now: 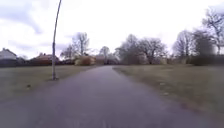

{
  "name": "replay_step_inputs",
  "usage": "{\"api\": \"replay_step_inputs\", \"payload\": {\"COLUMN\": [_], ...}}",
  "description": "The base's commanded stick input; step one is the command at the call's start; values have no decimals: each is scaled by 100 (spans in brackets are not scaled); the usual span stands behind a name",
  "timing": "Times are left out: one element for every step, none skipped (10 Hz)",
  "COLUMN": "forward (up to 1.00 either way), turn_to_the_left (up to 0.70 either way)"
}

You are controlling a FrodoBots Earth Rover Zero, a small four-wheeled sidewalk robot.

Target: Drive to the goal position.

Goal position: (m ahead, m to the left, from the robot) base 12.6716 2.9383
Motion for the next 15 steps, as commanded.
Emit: {"api": "replay_step_inputs", "payload": {"forward": [100,100,100,100,100,100,100,100,100,100,100,100,100,100,100], "turn_to_the_left": [0,0,0,0,0,0,0,0,0,0,0,0,0,0,0]}}
